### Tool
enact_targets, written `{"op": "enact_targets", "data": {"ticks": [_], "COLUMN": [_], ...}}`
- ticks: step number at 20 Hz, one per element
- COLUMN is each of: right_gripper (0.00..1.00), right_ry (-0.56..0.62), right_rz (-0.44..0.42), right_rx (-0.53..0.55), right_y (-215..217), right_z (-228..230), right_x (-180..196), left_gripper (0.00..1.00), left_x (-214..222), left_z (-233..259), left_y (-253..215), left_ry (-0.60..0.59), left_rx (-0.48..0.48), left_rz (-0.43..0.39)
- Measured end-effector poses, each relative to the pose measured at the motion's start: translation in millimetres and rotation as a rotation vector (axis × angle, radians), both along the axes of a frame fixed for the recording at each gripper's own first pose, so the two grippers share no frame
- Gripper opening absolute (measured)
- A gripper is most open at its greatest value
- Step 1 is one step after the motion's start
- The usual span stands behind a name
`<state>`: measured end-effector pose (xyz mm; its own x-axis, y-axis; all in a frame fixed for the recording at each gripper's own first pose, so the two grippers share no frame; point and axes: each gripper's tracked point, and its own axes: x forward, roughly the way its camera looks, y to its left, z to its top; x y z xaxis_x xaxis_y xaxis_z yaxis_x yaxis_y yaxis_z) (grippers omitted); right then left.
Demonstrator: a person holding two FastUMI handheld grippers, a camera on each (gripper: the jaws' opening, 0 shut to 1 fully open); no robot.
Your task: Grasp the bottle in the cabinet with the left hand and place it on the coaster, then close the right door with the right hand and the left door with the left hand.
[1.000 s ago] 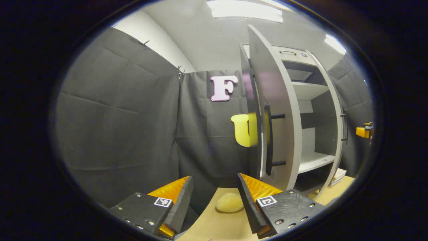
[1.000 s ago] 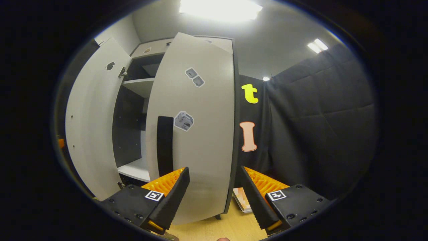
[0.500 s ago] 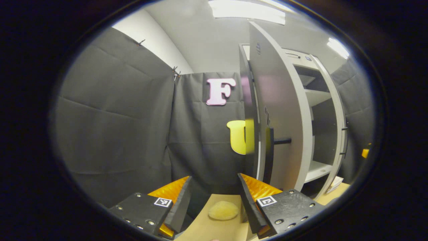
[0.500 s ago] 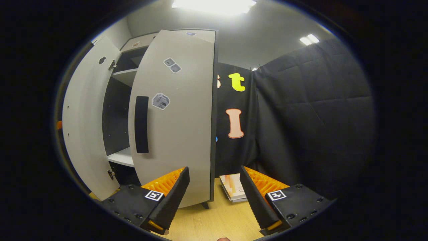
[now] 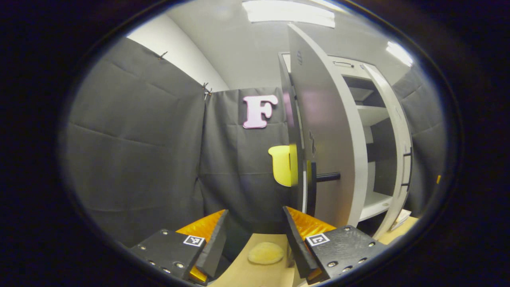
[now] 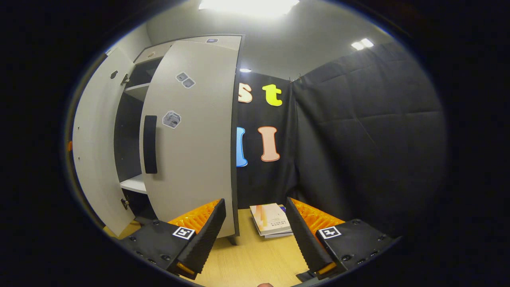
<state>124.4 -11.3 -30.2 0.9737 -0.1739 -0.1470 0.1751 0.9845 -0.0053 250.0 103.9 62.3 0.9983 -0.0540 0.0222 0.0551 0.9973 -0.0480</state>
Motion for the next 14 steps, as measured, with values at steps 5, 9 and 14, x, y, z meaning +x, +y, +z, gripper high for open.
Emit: {"op": "enact_targets", "data": {"ticks": [5, 9, 14], "right_gripper": [0.96, 0.96, 0.96], "right_ry": [0.000, 0.003, 0.010], "right_rz": [0.002, 0.008, 0.003], "right_rx": [0.008, 0.010, 0.005], "right_y": [-18.2, -30.1, -47.1], "right_z": [-2.0, -2.4, -4.2], "right_x": [-2.5, -3.1, -10.8], "left_gripper": [0.77, 0.77, 0.77], "left_x": [-10.6, -17.7, -17.7], "left_z": [6.1, 13.4, 15.7], "left_y": [-44.9, -76.1, -106.0], "left_ry": [-0.012, -0.028, -0.029], "left_rx": [-0.013, 0.002, -0.014], "left_rz": [-0.065, -0.085, -0.112]}}
